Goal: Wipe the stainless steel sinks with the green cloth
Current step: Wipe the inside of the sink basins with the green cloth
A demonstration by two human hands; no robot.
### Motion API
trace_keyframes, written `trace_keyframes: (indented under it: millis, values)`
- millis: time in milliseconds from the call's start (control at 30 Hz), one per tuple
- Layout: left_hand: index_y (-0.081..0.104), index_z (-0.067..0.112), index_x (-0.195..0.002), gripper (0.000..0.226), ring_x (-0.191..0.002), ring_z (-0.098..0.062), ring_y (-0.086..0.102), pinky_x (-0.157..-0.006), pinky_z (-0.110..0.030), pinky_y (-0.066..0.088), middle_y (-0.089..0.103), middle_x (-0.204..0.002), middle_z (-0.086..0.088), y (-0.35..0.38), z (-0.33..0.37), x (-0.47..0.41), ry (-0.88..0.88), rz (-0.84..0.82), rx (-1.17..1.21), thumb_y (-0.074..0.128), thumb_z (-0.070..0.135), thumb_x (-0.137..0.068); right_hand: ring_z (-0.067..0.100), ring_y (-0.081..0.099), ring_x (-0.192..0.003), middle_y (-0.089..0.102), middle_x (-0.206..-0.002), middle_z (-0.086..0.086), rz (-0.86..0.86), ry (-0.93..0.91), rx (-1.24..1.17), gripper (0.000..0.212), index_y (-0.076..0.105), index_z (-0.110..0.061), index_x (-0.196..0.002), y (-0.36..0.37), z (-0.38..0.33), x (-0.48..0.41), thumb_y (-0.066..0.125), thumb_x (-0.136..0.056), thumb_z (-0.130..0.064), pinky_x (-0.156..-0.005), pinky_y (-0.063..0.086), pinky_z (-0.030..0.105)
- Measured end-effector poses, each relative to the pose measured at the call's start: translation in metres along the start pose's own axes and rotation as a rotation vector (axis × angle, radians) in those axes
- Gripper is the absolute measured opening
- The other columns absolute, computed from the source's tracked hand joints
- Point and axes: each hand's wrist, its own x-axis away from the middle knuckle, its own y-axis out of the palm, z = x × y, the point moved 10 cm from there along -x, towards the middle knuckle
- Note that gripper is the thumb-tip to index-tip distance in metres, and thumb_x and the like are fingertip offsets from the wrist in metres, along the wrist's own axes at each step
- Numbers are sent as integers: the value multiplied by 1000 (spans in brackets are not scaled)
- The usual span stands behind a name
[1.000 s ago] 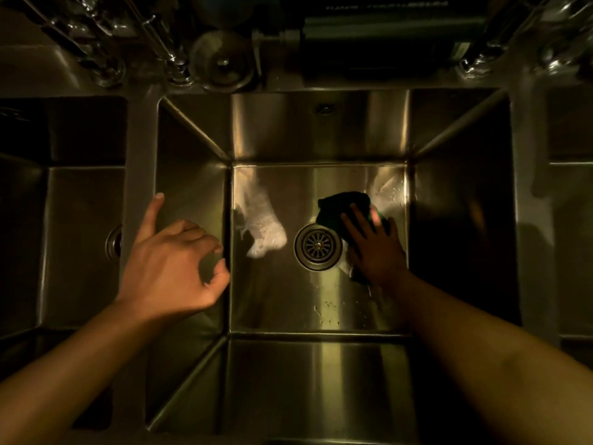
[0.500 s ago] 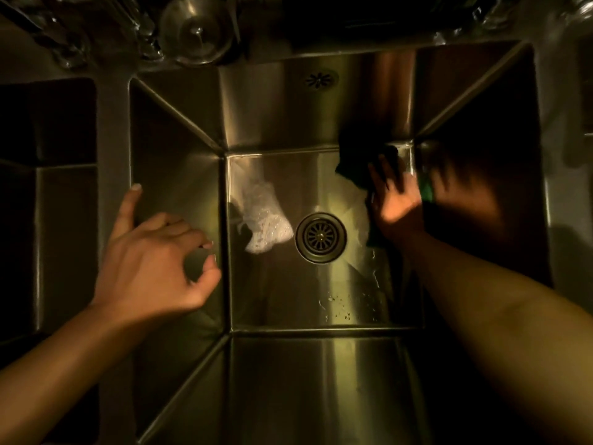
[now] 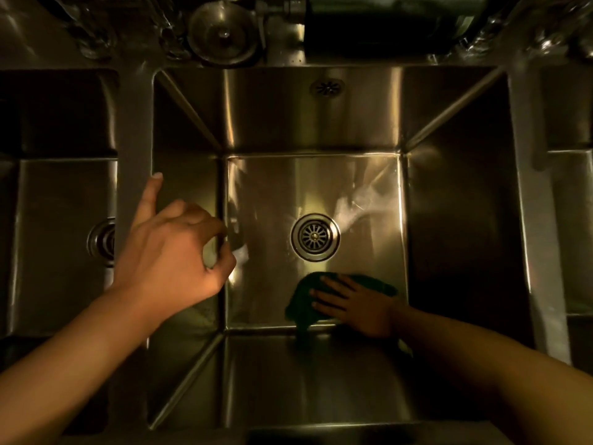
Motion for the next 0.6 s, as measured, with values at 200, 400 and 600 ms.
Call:
trace_keyframes:
  millis: [200, 400, 600]
  values:
    - [76, 16, -99, 30, -102, -27, 68, -120, -64, 25, 75, -97, -4, 9, 17, 18, 76, -16, 134, 58, 35, -87, 38, -8, -155, 4, -171, 3, 34, -148, -5, 59, 17, -21, -163, -25, -39, -61, 32, -109, -38, -124, 10, 60]
    - [75, 19, -110, 34, -101, -20, 68, -118, -58, 35, 73, -102, 1, 46, 60, 83, -33, -196, 327, 51, 33, -90, 37, 4, -156, 12, -170, 3, 69, -195, 94, 61, 21, -25, -162, -48, -52, -120, 32, -103, -36, -123, 17, 59]
    - [74, 28, -113, 35, -104, -8, 63, -114, -34, 34, 70, -107, 12, 69, 62, 129, -202, -276, 477, 49, 45, -94, 39, 16, -154, 18, -169, 7, 220, -29, 72, 81, 26, -24, -161, -97, 14, -130, 62, -89, -29, -117, 30, 55]
